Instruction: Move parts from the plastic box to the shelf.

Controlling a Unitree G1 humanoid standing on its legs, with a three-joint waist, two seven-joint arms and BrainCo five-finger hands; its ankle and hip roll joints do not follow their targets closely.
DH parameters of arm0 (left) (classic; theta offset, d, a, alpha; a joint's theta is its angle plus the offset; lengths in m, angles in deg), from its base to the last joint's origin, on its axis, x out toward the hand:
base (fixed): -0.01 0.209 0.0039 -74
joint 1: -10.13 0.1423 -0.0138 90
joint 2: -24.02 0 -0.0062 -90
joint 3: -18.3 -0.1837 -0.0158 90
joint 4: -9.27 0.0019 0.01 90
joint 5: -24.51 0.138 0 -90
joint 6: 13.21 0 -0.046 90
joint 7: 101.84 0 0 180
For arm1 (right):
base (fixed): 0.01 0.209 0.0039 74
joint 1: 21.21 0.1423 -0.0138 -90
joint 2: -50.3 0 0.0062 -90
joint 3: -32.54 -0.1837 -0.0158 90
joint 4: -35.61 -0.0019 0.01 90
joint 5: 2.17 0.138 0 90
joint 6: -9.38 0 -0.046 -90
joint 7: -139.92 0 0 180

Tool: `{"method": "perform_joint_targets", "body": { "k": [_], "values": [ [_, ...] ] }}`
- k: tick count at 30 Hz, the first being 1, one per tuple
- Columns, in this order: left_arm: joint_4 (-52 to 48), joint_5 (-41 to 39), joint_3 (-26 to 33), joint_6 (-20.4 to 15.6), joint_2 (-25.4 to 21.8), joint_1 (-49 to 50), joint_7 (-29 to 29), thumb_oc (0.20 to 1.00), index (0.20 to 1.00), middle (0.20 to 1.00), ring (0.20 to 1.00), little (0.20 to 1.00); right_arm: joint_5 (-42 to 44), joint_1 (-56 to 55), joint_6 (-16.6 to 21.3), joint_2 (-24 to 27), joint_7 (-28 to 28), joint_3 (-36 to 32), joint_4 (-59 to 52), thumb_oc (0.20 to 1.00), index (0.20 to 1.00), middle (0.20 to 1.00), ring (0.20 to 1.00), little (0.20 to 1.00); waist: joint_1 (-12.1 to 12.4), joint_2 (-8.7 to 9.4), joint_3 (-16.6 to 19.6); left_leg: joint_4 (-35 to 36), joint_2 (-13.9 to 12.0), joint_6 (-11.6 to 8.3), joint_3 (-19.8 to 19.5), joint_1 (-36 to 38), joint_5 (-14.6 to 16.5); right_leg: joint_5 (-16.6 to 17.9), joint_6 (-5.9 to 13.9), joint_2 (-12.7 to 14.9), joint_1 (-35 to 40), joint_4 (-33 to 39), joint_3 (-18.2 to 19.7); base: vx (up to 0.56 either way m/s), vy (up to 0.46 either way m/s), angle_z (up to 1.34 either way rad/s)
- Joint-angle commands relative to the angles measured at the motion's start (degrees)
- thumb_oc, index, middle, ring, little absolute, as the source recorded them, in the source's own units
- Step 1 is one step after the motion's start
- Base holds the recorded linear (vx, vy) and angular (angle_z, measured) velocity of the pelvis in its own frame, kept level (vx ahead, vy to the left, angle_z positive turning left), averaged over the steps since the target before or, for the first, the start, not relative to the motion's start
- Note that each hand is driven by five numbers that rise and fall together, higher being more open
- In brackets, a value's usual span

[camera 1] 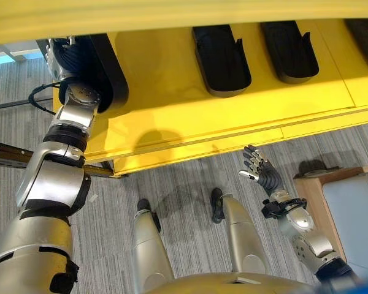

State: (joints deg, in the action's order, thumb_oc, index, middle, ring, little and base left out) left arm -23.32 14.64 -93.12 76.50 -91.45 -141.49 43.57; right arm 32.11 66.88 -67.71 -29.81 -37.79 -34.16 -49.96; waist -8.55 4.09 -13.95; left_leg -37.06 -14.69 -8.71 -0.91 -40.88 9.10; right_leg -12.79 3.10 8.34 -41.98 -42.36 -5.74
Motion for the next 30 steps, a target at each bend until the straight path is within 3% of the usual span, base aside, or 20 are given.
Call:
{"method": "perform_joint_targets", "body": {
  "k": [1,9,10,12,13,26,27,28,30],
  "values": [
    [-0.74,2.1,0.57,-2.2,-2.17,-3.75,-0.57,0.2,0.2,0.2,0.2,0.2,1.43,-0.26,2.99,1.62,-1.29,-0.62,-1.71,1.0,1.0,1.0,1.0,1.0,-0.39,-1.56,2.18,0.54,0.02,2.58,0.51,-2.22,-3.27,3.4,2.97,1.14,1.85,4.55,2.11,0.0,0.0,0.0],
    [1.52,0.41,1.63,-2.28,-1.41,-3.25,-0.3,0.2,0.2,0.2,0.2,0.2,1.27,-0.88,2.88,2.14,-1.77,-0.28,-1.95,1.0,1.0,1.0,1.0,1.0,-0.41,-1.62,2.72,-0.19,-0.11,2.67,0.32,-3.99,-3.17,3.59,2.97,1.03,-0.15,3.75,2.32,0.0,0.0,-0.01],
    [1.96,0.05,1.74,-2.36,-1.28,-3.07,-0.1,0.2,0.2,0.2,0.2,0.2,1.37,-1.09,2.87,2.19,-1.86,-0.25,-1.77,1.0,1.0,1.0,1.0,1.0,-0.42,-1.67,2.77,-0.81,-0.19,2.37,0.3,-3.4,-1.46,2.13,3.25,1.06,0.3,3.11,2.35,0.07,-0.002,-0.01],
    [2.07,0.01,1.99,-2.35,-1.5,-2.98,-0.19,0.2,0.2,0.2,0.2,0.2,1.52,-1.12,2.93,2.22,-1.93,-0.29,-1.86,1.0,1.0,1.0,1.0,1.0,-0.42,-1.66,2.74,-0.54,-0.09,2.69,0.27,-4.38,-3.04,3.51,2.91,1.03,-0.79,3.31,2.4,0.0,0.0,0.0],
    [1.62,0.01,2.18,-2.23,-1.41,-2.69,-0.27,0.2,0.2,0.2,0.2,0.2,1.55,-1.34,2.88,2.31,-1.98,-0.27,-1.88,1.0,1.0,1.0,1.0,1.0,-0.35,-1.71,2.89,-1.26,-0.25,2.39,0.16,-3.92,-1.21,1.99,3.24,1.09,-0.34,2.61,2.44,0.0,0.0,0.0],
    [3.98,-5.2,3.94,-3.32,-0.25,-3.23,0.41,0.2,0.2,0.2,0.2,0.2,1.87,-2.59,2.78,2.62,-2.39,-0.8,-1.72,1.0,1.0,1.0,1.0,1.0,-0.92,-1.92,3.99,-2.05,-0.34,2.38,0.45,-5.75,-1.04,2.22,3.39,1.37,-2.66,1.73,3.04,0.01,0.0,0.0],
    [4.08,-6.15,4.06,-3.44,0.0,-3.47,0.67,0.498,0.498,0.498,0.498,0.498,1.9,-2.58,2.72,2.6,-2.33,-0.84,-1.78,1.0,1.0,1.0,1.0,1.0,-0.96,-2.02,4.02,-2.12,-0.24,2.41,0.4,-5.88,-1.03,2.29,3.37,1.35,-2.71,1.76,3.12,0.0,0.0,0.0],
    [4.32,-6.64,3.8,-3.65,-0.05,-4.07,1.01,1.0,1.0,1.0,1.0,1.0,1.73,-2.7,2.6,2.61,-2.27,-0.94,-1.31,1.0,1.0,1.0,1.0,1.0,-1.05,-2.08,4.17,-2.27,-0.24,2.44,0.33,-6.1,-1.0,2.38,3.41,1.32,-2.79,1.93,3.2,0.0,0.0,0.0],
    [3.8,-6.82,3.59,-3.84,-0.22,-4.56,0.99,1.0,1.0,1.0,1.0,1.0,1.66,-3.04,2.48,2.42,-2.27,-1.06,-0.98,1.0,1.0,1.0,1.0,1.0,-1.06,-2.17,4.3,-2.33,-0.28,2.47,0.35,-6.17,-0.91,2.16,3.39,1.39,-2.83,1.84,3.16,0.0,0.0,0.0]
  ]
}}
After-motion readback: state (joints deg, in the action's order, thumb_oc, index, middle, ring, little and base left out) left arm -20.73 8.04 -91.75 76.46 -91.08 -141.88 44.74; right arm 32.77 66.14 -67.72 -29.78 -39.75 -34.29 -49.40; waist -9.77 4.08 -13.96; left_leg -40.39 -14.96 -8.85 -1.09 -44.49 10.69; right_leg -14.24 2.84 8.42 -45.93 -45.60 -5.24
